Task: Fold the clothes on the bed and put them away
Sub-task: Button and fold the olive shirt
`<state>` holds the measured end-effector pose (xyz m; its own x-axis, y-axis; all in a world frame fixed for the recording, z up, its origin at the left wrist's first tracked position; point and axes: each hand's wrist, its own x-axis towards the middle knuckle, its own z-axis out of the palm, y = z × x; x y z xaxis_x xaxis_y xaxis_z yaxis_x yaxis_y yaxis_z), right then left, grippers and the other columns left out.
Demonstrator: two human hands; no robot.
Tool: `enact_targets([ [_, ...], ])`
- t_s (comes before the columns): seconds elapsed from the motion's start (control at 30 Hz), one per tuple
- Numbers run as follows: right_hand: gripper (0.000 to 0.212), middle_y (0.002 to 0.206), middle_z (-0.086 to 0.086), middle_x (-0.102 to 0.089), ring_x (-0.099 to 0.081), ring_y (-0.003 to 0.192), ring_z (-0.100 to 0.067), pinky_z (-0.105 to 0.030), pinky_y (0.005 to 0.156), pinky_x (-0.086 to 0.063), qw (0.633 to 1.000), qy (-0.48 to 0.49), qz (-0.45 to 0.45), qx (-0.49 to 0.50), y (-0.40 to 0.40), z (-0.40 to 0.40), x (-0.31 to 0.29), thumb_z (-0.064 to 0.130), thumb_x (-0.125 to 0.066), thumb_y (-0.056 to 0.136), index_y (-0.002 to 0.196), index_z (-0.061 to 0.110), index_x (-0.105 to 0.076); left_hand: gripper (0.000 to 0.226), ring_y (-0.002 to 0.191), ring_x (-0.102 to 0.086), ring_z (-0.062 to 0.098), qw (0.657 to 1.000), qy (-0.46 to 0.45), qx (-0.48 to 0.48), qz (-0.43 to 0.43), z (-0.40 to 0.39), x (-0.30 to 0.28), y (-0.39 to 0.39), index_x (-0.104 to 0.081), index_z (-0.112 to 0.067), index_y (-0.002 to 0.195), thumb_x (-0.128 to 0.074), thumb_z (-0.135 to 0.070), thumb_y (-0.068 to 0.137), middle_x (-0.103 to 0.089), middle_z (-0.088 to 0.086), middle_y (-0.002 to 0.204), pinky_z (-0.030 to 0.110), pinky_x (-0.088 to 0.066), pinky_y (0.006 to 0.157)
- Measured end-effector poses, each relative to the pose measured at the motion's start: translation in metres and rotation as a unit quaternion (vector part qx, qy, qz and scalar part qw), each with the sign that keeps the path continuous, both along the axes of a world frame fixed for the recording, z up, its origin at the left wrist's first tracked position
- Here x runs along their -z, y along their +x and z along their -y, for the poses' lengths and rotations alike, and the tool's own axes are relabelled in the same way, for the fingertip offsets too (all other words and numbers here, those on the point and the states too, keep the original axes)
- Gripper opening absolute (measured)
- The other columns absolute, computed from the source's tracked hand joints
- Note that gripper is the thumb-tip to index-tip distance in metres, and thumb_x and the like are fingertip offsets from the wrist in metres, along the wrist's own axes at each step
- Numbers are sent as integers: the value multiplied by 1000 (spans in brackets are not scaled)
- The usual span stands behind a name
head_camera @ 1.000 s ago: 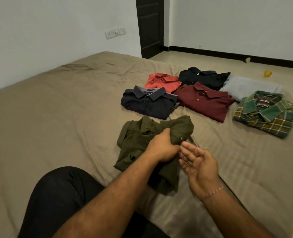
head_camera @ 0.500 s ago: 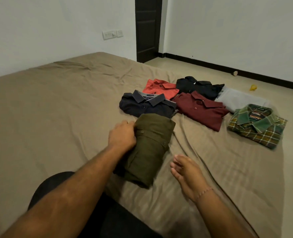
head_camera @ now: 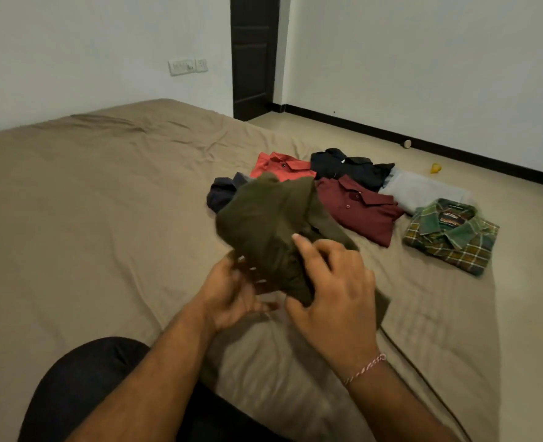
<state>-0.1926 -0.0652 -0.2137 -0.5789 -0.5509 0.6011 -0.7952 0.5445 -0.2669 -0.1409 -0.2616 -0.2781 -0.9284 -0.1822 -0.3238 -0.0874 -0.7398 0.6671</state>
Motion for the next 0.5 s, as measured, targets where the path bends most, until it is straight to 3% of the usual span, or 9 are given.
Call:
enact_targets([
  [0.03,83,125,5,-52,-49,109,-21,-40,83,-43,997,54,-48,-1,4,-6,0,47,-72,70,148,33,-50,67,136,-50,49,999,4,-35,30,10,0,2,-56,-13,148,-46,-55,97,-54,24,150,80,-34,106],
  [0.1,81,132,3,-51,-51,115,-24,-43,87,-44,979,199,-29,-32,2,-13,17,50,-69,76,152,34,-44,64,124,-61,44,985,-26,-112,131,28,0,5,-59,-13,144,-46,-56,97,-61,23,142,68,-48,97],
  [0.17,80,142,6,-46,-46,127,-22,-45,103,-42,936,333,83,-75,-9,-20,46,58,-63,85,156,38,-33,63,109,-66,37,963,-104,-120,219,38,4,11,-60,-15,134,-40,-64,100,-67,21,130,55,-54,89],
  [0.2,79,142,10,-45,-44,130,-17,-43,107,-42,921,347,150,-91,-13,-25,57,63,-62,86,156,40,-33,62,107,-66,35,955,-144,-106,235,40,6,13,-61,-16,130,-41,-67,99,-68,20,127,54,-54,91],
  [0.27,64,130,17,-50,-50,118,-4,-31,100,-46,942,190,260,-95,-15,-34,74,61,-66,87,145,40,-49,59,113,-66,33,946,-218,-69,231,37,10,16,-63,-21,129,-46,-68,98,-68,16,126,54,-52,100],
  [0.33,46,120,14,-54,-54,107,-2,-25,93,-49,956,-73,284,3,-20,-38,85,44,-74,88,131,35,-60,55,114,-67,29,938,-275,-37,208,24,2,18,-65,-25,129,-50,-68,98,-70,7,123,46,-51,101],
  [0.37,47,123,11,-54,-54,112,-7,-28,97,-48,946,-134,285,78,-24,-38,90,41,-75,88,131,33,-60,52,111,-68,24,930,-311,-26,197,17,-1,17,-68,-25,125,-53,-66,98,-72,3,119,40,-51,96],
  [0.43,60,136,4,-50,-45,129,-19,-38,111,-41,914,-121,348,172,-32,-35,98,50,-75,86,139,31,-55,48,104,-72,19,907,-377,-13,188,6,-4,14,-75,-18,113,-60,-61,97,-78,1,110,32,-52,85],
  [0.5,51,141,1,-46,-40,135,-25,-45,114,-38,894,-75,400,188,-35,-32,109,56,-75,84,128,37,-58,46,100,-75,19,902,-390,-13,184,0,-1,10,-76,-16,108,-66,-58,94,-80,1,105,31,-55,82],
])
